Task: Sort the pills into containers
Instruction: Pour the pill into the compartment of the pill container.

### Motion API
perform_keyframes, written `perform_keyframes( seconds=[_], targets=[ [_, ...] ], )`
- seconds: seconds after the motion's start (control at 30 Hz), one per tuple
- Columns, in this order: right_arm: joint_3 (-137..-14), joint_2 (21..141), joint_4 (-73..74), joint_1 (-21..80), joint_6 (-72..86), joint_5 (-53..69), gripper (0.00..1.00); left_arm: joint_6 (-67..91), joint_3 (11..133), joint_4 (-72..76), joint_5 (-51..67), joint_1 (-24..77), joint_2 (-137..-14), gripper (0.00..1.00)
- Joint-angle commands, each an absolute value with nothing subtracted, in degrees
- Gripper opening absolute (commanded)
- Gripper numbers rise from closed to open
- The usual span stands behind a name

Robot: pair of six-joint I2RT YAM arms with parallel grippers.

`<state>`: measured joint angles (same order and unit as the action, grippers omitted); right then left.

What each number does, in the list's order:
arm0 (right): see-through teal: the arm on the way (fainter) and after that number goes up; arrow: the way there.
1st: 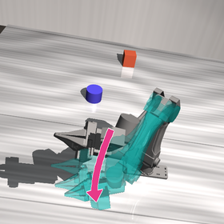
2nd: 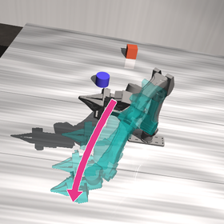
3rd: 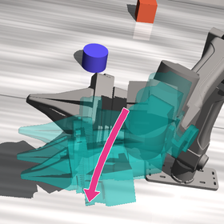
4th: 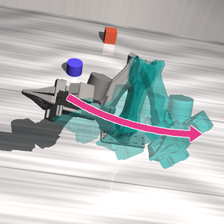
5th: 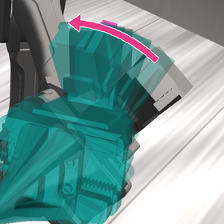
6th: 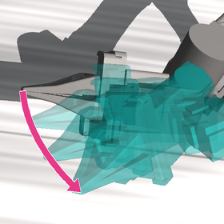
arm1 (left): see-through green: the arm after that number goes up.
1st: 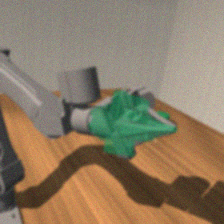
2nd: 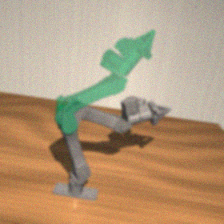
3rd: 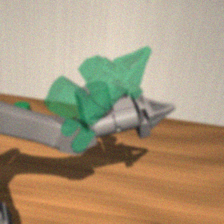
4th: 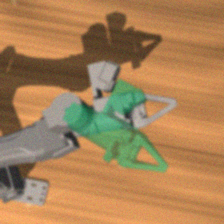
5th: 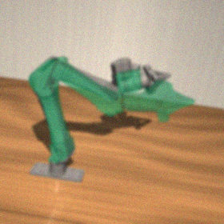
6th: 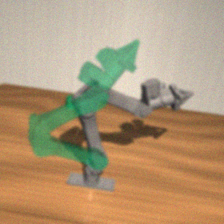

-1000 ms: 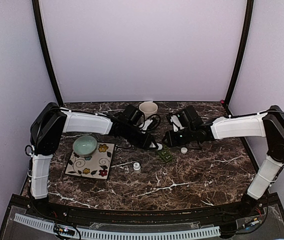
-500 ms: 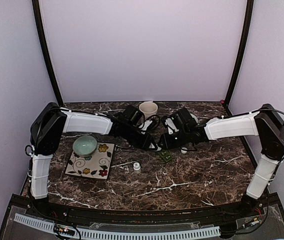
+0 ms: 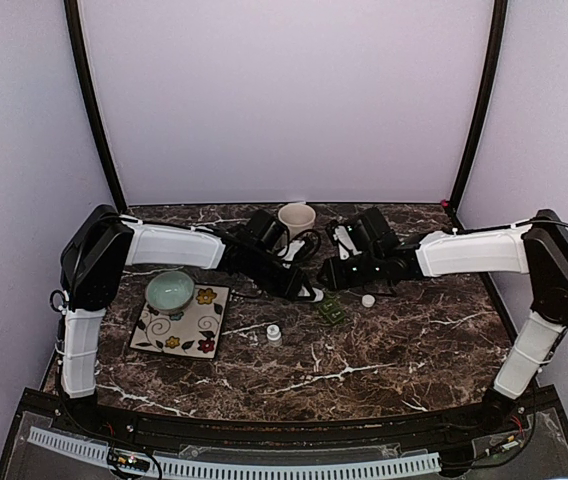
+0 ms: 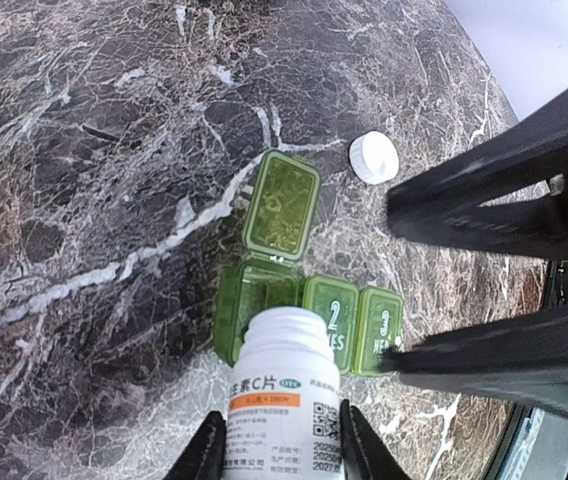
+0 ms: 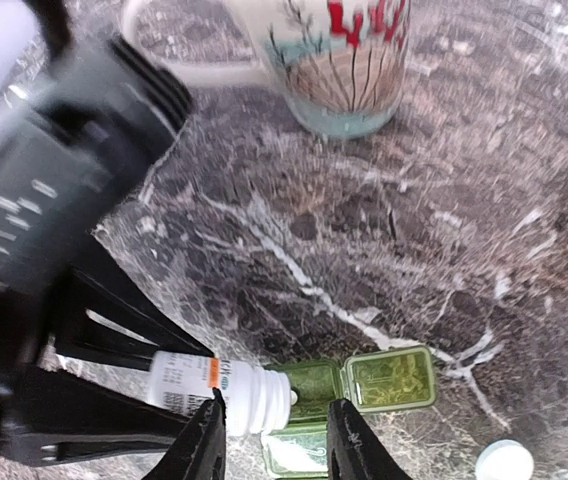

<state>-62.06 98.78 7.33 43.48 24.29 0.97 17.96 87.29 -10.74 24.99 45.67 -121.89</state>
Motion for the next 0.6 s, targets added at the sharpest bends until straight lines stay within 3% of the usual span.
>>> perform_keyframes(
  seconds=[0.0, 0.57],
  targets=[
    [-62.0, 96.0, 6.4, 43.9, 24.1, -1.1, 0.34, 17.1, 88.9, -10.2, 25.2, 46.1, -119.2, 0.00],
    [-63.0, 103.2, 8.1, 44.5, 24.7, 1.6, 0.35, 17.2, 89.6, -8.7, 25.5, 46.1, -119.0, 0.00]
  ],
)
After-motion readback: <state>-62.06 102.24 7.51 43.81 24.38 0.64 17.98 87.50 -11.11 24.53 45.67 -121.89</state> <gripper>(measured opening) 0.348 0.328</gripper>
